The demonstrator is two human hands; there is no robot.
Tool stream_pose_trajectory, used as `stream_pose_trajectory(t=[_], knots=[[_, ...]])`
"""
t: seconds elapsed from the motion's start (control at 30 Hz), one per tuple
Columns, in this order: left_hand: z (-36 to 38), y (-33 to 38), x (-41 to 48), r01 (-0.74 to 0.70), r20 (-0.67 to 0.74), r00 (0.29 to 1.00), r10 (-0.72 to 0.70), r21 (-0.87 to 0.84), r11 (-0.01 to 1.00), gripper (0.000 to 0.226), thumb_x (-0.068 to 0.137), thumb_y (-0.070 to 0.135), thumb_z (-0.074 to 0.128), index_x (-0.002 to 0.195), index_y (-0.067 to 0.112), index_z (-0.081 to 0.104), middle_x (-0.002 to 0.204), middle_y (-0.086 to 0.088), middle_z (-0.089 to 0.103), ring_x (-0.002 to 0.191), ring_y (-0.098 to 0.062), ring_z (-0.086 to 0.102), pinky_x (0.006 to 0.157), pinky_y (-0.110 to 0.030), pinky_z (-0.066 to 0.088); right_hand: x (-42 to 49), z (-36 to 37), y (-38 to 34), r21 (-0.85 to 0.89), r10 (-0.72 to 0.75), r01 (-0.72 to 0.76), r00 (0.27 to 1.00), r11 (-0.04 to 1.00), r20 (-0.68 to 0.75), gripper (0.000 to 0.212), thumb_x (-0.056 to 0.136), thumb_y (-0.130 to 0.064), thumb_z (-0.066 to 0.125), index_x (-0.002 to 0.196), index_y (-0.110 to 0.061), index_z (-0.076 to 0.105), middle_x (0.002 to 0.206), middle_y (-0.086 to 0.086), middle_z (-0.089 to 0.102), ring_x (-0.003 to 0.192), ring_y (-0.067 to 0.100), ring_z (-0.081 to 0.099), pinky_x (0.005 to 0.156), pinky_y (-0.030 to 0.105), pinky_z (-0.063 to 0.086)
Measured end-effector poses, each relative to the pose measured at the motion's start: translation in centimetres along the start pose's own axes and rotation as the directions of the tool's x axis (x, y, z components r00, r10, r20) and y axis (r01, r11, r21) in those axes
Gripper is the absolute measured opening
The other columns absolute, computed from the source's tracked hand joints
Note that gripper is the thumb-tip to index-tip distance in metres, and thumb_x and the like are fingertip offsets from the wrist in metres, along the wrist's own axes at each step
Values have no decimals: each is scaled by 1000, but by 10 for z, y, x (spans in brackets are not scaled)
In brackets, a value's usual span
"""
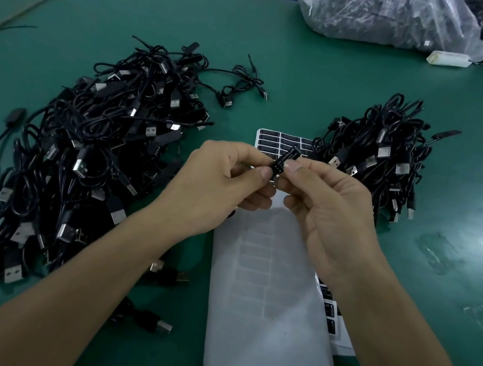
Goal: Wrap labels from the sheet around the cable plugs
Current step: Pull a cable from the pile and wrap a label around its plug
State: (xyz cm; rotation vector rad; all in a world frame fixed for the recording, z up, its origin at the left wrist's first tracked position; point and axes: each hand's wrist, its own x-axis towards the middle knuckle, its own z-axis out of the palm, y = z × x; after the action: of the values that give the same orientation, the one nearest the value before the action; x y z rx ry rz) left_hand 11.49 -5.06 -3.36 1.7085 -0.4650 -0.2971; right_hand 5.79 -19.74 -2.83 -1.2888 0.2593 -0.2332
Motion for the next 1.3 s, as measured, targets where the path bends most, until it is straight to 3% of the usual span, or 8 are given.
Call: stream_pose_trajectory(t=[0.27, 0.53, 0.77, 1.0, 1.3], knots=[[-3, 3, -2, -16, 116, 993, 13, 23, 1000, 25, 100, 1, 55, 109, 15, 73, 89, -6, 79, 82, -17, 77, 75, -24, 61, 3, -2, 1, 22, -2, 3, 1000, 1000, -16, 18, 86, -6, 72, 72, -16, 78, 72, 2, 70, 71, 11, 63, 64, 21, 50], [-1, 0, -2, 6, 99, 995, -3, -32, 999, 26, 101, 1, 54, 106, 19, 72, 89, -7, 79, 82, -20, 77, 73, -24, 61, 2, -1, 2, -63, -62, 60, 998, 996, -26, 28, 90, -9, 69, 68, -24, 80, 73, -1, 72, 74, 12, 64, 65, 22, 49], [1, 1, -2, 30, 97, 995, -20, -105, 994, 21, 100, 0, 55, 112, 11, 68, 89, -7, 79, 82, -20, 77, 72, -24, 60, 0, 0, 4, -215, -179, 161, 981, 963, -69, 23, 88, -12, 72, 70, -24, 79, 74, -1, 74, 74, 11, 66, 64, 17, 49], [1, 4, -3, 32, 104, 994, -15, -156, 987, 20, 101, 1, 56, 103, 17, 68, 88, -9, 79, 83, -21, 77, 71, -24, 60, -1, 1, 2, -249, -229, 210, 972, 945, -49, 19, 89, -9, 71, 75, -21, 77, 70, -4, 73, 66, 4, 64, 64, 14, 49], [1, 5, -3, 43, 99, 995, -27, -161, 986, 17, 100, 1, 57, 108, 12, 68, 88, -10, 78, 82, -21, 77, 71, -24, 60, -1, 1, 3, -275, -272, 252, 962, 928, -37, 19, 88, -8, 72, 75, -21, 75, 65, -8, 72, 59, -2, 62, 61, 11, 49]])
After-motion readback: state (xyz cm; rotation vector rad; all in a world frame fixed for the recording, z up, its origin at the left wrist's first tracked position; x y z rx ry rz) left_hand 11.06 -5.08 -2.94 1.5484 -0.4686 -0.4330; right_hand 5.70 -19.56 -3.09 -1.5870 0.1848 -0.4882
